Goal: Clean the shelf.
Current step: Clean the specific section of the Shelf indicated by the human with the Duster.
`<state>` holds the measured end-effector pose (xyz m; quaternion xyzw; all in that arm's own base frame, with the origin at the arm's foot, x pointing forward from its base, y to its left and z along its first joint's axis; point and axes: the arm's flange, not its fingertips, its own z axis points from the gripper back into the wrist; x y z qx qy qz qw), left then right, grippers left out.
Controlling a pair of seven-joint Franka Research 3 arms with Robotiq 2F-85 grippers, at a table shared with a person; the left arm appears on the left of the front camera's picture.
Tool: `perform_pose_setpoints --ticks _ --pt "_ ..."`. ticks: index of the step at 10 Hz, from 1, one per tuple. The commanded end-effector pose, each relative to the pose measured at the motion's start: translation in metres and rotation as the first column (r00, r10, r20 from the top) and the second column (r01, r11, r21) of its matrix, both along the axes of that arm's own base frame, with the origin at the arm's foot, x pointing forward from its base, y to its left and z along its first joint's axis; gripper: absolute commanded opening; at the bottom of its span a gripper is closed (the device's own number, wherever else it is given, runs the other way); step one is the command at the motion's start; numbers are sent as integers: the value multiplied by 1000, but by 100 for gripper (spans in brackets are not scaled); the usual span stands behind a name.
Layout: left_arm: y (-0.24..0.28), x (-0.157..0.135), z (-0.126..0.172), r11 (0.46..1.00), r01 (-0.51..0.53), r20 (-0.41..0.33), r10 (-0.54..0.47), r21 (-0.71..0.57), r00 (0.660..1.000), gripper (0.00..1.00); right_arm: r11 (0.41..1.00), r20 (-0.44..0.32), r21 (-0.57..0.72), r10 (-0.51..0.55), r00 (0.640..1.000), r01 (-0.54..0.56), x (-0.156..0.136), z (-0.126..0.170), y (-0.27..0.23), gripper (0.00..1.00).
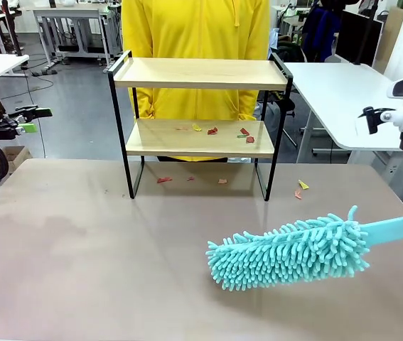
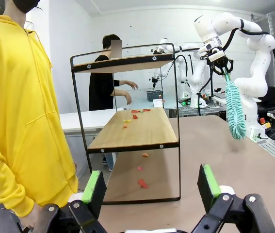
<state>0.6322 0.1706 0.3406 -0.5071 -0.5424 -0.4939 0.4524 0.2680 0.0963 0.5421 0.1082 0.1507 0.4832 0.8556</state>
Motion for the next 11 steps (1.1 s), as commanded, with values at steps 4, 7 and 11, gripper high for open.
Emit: perform_pose_setpoints --ticks 4,7,11 --pt "0 -2 3 1000 -5 0 5 4 1000 100 1000 0 6 -2 1000 2 0 3 0 13" --pt "0 -2 3 1000 -5 0 5 4 1000 100 1000 0 6 -2 1000 2 0 3 0 13" --pt "0 -2 3 1000 -5 0 5 4 1000 100 1000 0 6 -2 1000 2 0 3 0 13"
